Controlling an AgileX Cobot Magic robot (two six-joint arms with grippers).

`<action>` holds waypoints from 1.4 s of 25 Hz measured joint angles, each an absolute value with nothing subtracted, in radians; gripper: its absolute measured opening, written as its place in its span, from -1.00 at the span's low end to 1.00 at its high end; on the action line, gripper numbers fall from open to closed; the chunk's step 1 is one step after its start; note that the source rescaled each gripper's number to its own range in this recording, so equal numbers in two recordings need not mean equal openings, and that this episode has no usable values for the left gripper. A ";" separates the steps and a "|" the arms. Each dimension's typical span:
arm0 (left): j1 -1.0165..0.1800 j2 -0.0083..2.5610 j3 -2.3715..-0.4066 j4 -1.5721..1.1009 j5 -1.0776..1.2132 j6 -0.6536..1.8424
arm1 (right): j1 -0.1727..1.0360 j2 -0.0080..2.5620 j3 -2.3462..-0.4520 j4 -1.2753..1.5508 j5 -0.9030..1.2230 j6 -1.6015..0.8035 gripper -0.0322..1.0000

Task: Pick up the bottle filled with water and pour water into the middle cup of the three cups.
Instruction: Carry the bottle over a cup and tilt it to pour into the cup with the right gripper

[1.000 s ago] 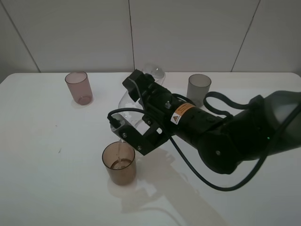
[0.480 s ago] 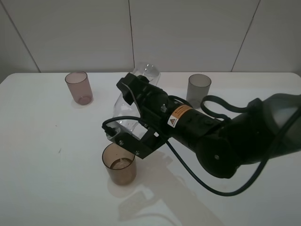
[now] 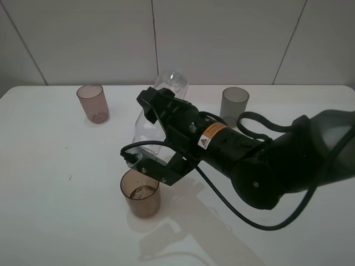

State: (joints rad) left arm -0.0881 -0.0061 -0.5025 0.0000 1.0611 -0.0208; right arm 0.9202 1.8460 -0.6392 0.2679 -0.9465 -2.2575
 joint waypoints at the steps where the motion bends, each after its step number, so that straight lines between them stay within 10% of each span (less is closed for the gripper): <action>1: -0.088 -0.006 -0.503 0.000 1.061 -0.021 | 0.920 1.846 -0.639 0.268 -0.946 -2.262 -0.94; 35: -0.088 -0.006 -0.503 0.000 1.061 -0.021 | 0.920 1.777 -0.592 0.289 -0.865 -2.022 -0.94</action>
State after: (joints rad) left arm -0.0881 -0.0061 -0.5025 0.0000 1.0611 -0.0208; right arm 0.9202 1.7773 -0.5919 0.2890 -0.8655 -2.0223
